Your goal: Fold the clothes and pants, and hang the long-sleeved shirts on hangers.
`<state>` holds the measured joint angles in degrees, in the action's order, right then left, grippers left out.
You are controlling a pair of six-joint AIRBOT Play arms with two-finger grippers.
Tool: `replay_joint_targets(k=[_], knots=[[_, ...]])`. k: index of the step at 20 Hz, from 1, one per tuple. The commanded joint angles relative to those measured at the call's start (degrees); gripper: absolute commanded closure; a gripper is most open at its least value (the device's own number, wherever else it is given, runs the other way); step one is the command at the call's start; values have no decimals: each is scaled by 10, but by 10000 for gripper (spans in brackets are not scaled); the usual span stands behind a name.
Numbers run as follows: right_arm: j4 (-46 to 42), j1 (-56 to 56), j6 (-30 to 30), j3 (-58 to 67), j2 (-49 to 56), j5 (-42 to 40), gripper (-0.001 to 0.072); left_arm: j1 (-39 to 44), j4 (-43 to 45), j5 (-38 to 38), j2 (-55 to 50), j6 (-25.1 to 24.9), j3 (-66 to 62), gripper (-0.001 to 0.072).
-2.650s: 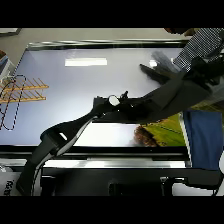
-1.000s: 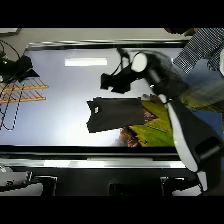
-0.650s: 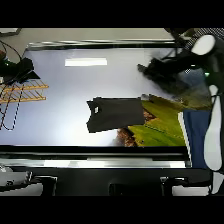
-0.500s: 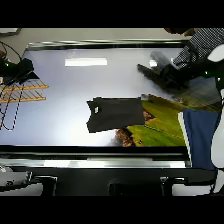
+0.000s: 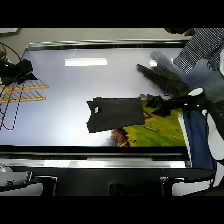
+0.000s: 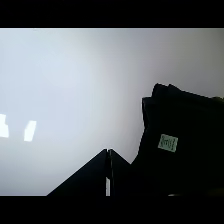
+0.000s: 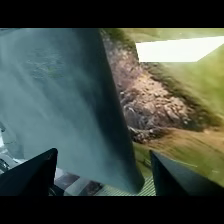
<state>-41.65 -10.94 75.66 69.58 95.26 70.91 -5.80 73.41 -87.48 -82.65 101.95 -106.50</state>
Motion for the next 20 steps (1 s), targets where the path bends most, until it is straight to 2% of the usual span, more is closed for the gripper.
replay_joint_targets(k=[1,2,7,8,9,11,15,20], knots=[[25,35,-22,-26,30,-52,67,-1,4,3,-1,0,3,691],[25,46,-14,-26,37,-69,71,-1,4,4,-3,0,2,691],[40,84,-11,-25,42,-91,357,-1,4,3,-11,0,2,691],[42,83,-11,-24,42,-91,430,-1,4,3,-12,0,2,691],[46,83,-11,-24,41,-92,533,-1,4,4,-14,0,2,691],[58,83,-11,-24,41,-90,679,-1,4,3,-15,0,3,691],[99,83,-3,-7,26,-88,679,-1,4,3,-15,0,2,691],[62,56,122,129,23,-106,679,-1,4,4,-15,0,2,691]])
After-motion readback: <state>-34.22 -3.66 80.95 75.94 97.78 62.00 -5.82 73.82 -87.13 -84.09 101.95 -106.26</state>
